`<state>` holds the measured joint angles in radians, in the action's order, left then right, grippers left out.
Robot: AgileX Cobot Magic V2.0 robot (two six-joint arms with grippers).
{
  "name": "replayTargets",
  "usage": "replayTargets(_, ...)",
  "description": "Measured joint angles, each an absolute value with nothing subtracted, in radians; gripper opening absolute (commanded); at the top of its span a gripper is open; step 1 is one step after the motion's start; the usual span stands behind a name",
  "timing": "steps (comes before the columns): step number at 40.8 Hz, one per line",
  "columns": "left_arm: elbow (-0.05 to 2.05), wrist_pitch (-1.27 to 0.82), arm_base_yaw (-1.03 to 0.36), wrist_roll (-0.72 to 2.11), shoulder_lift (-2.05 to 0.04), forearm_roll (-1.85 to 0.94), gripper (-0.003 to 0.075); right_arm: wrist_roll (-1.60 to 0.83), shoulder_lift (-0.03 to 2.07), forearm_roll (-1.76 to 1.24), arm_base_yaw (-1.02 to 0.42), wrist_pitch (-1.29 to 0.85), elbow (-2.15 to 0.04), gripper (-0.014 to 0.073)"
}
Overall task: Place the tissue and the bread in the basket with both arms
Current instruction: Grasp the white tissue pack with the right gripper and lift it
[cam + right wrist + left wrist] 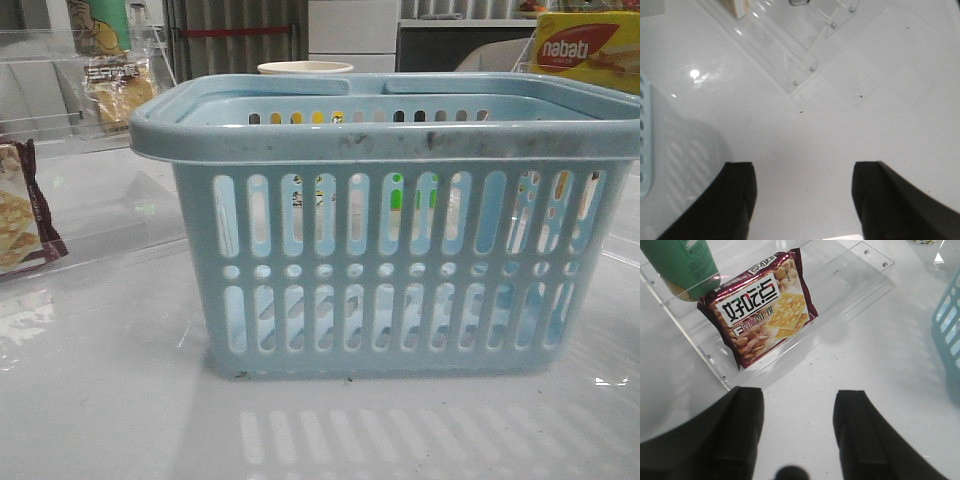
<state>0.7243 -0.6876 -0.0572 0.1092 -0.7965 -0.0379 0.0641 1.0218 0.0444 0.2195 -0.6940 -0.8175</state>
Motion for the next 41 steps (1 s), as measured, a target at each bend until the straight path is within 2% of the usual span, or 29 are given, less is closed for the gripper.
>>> replayTargets(21, 0.724, -0.687, -0.057, 0.109, -0.799, -0.038, 0.036, 0.066, 1.544, 0.035, 0.249, -0.683, -1.261, 0.0528)
replayTargets(41, 0.724, -0.679, -0.057, 0.109, -0.799, -0.038, 0.036, 0.066, 1.838, -0.043, 0.249, -0.671, -1.531, 0.0527)
